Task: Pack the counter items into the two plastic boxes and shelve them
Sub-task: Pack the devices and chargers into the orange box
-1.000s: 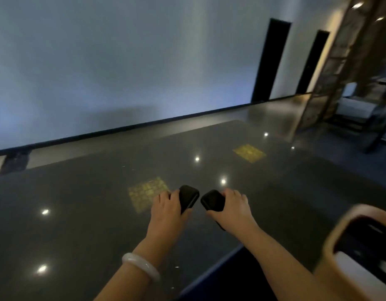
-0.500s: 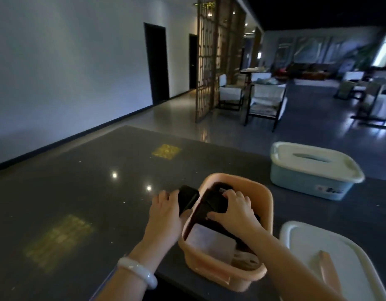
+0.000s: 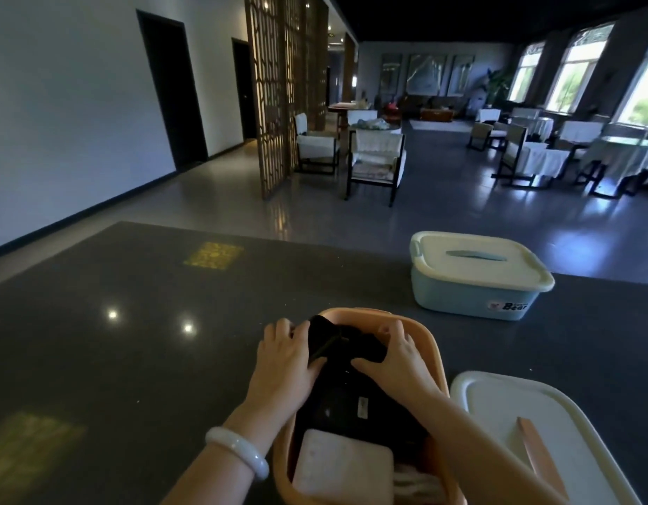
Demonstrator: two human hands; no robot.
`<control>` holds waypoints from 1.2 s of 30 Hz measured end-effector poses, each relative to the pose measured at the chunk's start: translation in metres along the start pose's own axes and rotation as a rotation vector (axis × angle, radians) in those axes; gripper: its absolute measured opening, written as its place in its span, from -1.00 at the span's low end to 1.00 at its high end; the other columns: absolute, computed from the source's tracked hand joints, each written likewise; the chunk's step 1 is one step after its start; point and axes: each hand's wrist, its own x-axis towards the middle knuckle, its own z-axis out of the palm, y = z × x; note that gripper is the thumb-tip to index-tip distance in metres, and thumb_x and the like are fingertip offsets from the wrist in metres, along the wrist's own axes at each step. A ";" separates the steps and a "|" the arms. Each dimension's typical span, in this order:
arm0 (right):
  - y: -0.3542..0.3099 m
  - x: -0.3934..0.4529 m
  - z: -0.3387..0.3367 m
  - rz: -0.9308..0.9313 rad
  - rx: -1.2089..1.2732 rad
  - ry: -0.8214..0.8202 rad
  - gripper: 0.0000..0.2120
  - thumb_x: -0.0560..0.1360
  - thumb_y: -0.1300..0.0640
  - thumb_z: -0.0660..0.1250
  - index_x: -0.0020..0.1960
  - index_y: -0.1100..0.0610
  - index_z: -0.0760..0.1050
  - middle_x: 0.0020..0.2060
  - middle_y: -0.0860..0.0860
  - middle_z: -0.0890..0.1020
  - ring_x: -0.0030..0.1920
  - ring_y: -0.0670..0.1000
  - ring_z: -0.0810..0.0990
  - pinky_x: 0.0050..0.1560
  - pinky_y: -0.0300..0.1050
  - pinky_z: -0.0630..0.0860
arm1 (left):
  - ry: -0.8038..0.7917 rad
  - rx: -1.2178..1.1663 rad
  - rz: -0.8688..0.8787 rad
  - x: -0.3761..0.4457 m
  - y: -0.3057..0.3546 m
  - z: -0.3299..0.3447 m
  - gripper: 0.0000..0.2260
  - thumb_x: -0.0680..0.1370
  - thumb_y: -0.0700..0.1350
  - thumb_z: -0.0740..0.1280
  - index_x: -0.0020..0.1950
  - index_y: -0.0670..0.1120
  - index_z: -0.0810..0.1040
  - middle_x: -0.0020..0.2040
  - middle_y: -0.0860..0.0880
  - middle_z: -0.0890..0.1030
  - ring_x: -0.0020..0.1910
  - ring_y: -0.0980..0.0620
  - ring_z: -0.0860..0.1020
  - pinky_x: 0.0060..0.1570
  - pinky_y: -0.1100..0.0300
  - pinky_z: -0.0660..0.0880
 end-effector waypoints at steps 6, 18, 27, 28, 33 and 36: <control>-0.007 0.012 0.025 0.035 -0.040 0.067 -0.39 0.36 -0.16 0.46 0.24 -0.07 0.19 0.04 -0.09 0.35 0.06 -0.01 0.48 0.05 -0.06 0.54 | -0.032 -0.128 0.106 0.013 -0.014 0.010 -0.46 0.53 0.13 0.32 0.46 0.04 0.28 0.21 0.04 0.30 0.22 0.06 0.25 0.25 0.18 0.34; 0.004 0.010 0.027 0.003 -0.149 0.087 -0.45 0.27 -0.22 0.49 0.08 -0.14 0.24 -0.04 -0.17 0.38 0.01 -0.08 0.39 -0.04 -0.19 0.36 | -0.008 -0.320 0.194 0.016 -0.025 0.022 -0.43 0.49 0.06 0.41 0.46 0.03 0.34 0.16 0.09 0.27 0.21 0.11 0.20 0.22 0.25 0.34; 0.026 -0.006 -0.001 -0.094 -0.156 -0.298 -0.02 0.25 -0.11 0.56 0.51 -0.19 0.08 0.37 -0.20 0.23 0.37 -0.09 0.22 0.42 -0.08 0.25 | 0.026 -0.299 0.194 0.015 -0.024 0.027 -0.40 0.45 0.03 0.46 0.46 0.02 0.37 0.10 0.12 0.25 0.13 0.19 0.13 0.09 0.33 0.26; 0.028 -0.007 -0.003 -0.109 -0.164 -0.320 -0.01 0.27 -0.08 0.56 0.53 -0.19 0.05 0.39 -0.21 0.19 0.38 -0.11 0.20 0.43 -0.12 0.22 | 0.030 -0.295 0.191 0.015 -0.024 0.027 -0.39 0.44 0.03 0.47 0.45 0.00 0.38 0.10 0.12 0.25 0.13 0.19 0.13 0.09 0.32 0.27; 0.035 -0.013 -0.002 -0.137 -0.240 -0.249 -0.01 0.28 -0.15 0.54 0.55 -0.15 0.05 0.36 -0.24 0.17 0.30 -0.19 0.25 0.28 -0.35 0.22 | 0.060 -0.277 0.194 0.013 -0.022 0.027 -0.38 0.41 0.00 0.51 0.43 -0.06 0.42 0.10 0.06 0.31 0.12 0.15 0.18 0.09 0.31 0.29; 0.035 -0.018 0.002 -0.180 -0.238 -0.155 -0.04 0.24 -0.28 0.51 0.52 -0.12 0.17 0.27 -0.27 0.19 0.24 -0.24 0.26 0.27 -0.38 0.21 | 0.057 -0.266 0.194 0.012 -0.022 0.027 -0.39 0.41 -0.01 0.51 0.42 -0.08 0.42 0.12 0.04 0.33 0.16 0.09 0.23 0.11 0.30 0.33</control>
